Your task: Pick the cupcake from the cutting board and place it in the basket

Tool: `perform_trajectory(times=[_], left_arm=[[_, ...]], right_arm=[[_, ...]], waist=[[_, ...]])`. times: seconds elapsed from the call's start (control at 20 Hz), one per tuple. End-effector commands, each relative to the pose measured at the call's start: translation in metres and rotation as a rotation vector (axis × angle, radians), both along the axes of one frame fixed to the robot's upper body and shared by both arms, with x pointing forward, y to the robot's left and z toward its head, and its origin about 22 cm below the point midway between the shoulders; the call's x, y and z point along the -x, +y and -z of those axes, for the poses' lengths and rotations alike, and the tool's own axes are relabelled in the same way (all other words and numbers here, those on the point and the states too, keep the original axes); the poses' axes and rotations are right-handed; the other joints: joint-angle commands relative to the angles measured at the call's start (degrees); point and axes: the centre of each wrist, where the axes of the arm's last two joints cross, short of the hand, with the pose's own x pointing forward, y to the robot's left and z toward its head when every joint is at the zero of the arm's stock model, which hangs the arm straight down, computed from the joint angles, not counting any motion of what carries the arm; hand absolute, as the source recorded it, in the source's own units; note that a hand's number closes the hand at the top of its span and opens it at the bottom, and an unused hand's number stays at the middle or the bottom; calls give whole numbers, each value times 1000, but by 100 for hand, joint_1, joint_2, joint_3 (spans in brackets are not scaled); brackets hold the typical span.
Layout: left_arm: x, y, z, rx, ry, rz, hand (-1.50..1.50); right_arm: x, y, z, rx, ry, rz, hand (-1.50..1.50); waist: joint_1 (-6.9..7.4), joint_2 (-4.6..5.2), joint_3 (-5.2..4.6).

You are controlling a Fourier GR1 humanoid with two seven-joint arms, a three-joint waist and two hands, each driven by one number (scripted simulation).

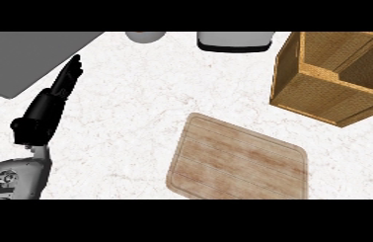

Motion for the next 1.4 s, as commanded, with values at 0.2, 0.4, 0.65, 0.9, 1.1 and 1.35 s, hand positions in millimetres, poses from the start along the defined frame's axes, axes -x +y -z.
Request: perform_trajectory(times=[0.2, 0.4, 0.65, 0.9, 1.1, 1.35], left_arm=[[0, -7, 4, 0, -7, -25, 0], [6, -8, 0, 23, -5, -8, 0], [-4, 0, 0, 4, -17, -6, 0], [9, 2, 1, 12, -1, -6, 0], [-5, 15, 2, 7, -8, -26, 0], [12, 2, 15, 1, -9, -20, 0]], right_arm=[[-24, 15, 22, 28, 189, 8, 150], [-25, 33, 44, 242, 271, 63, 150], [-23, 14, 37, 379, 302, 95, 150], [-37, 24, 38, 334, 377, 12, -150], [-33, 35, 34, 263, 382, -57, -150], [-38, 16, 49, 105, 253, -22, -150]], waist=[[-15, 13, 5], [-38, -5, 5], [-23, 21, 6], [18, 9, 6], [-92, -15, 3], [-27, 3, 8]])
